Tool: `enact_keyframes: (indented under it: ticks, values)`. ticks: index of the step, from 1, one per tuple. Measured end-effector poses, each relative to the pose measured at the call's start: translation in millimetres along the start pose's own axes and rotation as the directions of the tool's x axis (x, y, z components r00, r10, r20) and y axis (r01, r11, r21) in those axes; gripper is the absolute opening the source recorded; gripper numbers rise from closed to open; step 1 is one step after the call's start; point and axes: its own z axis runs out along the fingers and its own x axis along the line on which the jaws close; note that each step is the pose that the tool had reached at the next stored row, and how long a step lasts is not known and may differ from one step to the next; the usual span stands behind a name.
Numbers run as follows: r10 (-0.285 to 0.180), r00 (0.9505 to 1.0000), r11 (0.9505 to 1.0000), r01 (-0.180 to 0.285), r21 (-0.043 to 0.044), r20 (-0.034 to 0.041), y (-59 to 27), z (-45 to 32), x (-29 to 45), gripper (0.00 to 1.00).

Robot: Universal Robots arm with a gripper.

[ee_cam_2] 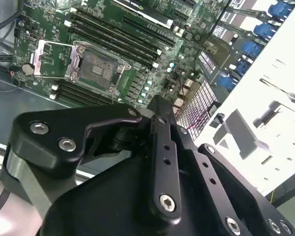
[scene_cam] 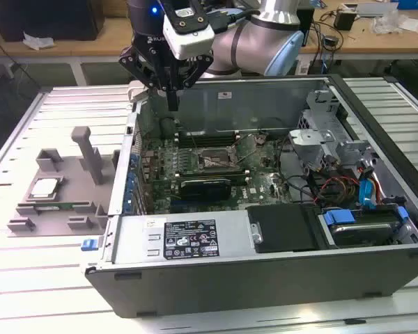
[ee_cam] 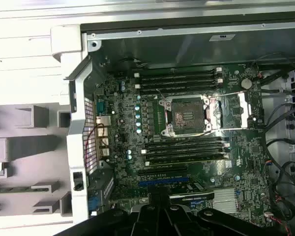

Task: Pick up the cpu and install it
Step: 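Reach for the cpu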

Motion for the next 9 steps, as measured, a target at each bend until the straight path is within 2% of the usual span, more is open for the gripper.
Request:
enact_keyframes:
  ticks: [9]
  values:
    - [0.0, 1.0, 1.0, 0.0, 0.0, 0.0, 0.0, 0.0, 0.2, 0.11]
